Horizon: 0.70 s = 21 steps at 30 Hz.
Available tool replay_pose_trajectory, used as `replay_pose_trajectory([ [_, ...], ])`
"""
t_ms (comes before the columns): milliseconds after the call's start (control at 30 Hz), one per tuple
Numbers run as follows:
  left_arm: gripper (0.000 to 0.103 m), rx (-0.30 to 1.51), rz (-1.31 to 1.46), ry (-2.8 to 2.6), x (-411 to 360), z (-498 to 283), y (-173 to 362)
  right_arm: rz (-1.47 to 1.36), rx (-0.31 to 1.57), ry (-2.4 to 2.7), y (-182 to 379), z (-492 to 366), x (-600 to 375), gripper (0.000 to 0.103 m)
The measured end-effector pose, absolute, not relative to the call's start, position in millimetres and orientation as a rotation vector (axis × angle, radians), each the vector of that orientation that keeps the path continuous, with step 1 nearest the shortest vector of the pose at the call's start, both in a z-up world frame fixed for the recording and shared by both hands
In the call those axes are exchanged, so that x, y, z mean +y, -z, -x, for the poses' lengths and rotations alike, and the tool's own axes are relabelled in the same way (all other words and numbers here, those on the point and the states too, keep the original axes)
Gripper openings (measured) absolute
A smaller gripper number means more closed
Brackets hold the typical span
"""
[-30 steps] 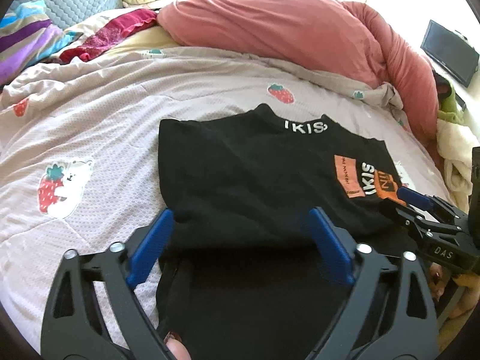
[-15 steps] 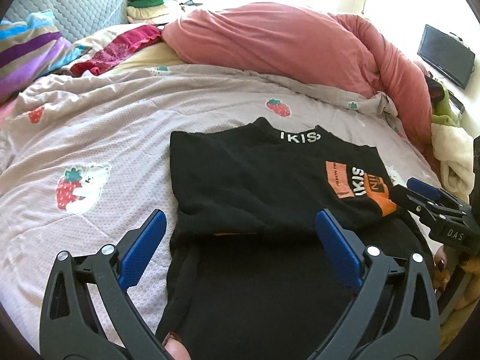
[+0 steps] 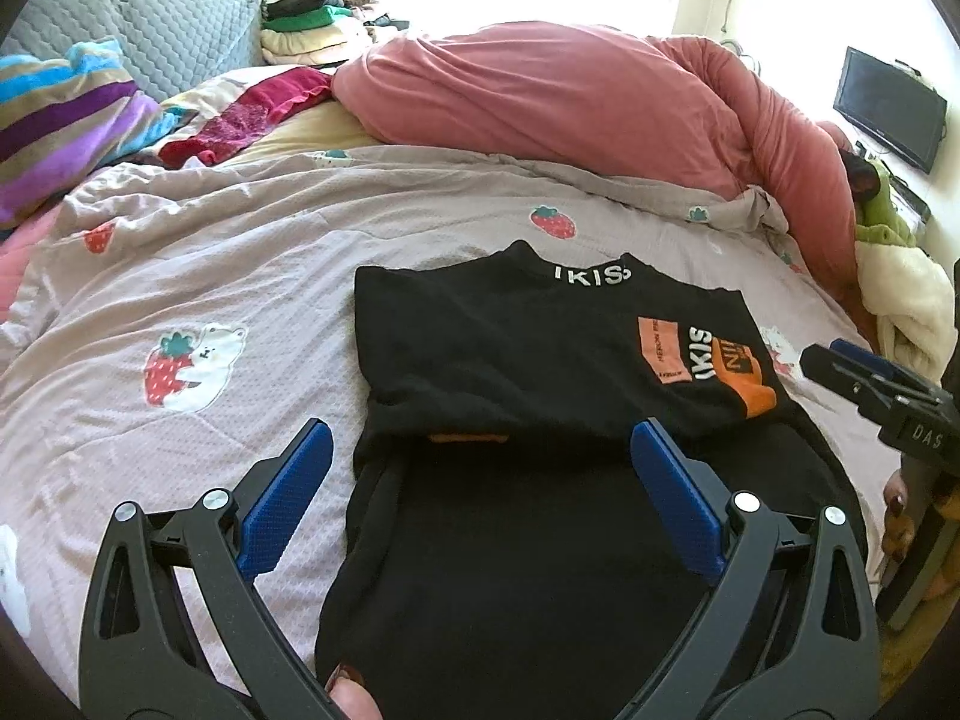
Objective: Fold small clothes
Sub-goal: 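Move both grippers down to the shirt hem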
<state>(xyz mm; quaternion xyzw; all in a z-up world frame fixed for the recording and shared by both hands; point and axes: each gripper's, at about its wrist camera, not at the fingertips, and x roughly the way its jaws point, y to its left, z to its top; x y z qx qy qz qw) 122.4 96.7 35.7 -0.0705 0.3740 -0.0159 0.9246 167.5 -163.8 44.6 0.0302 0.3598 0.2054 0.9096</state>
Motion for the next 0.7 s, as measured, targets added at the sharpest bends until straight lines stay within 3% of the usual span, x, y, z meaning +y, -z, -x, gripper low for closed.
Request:
replay_pose_trajectory([
  [700, 0.093, 0.818, 0.129, -0.028, 103.3, -72.5, -30.3, -0.028, 0.733, -0.463, -50.9, -125.9, -177.9, 0.095],
])
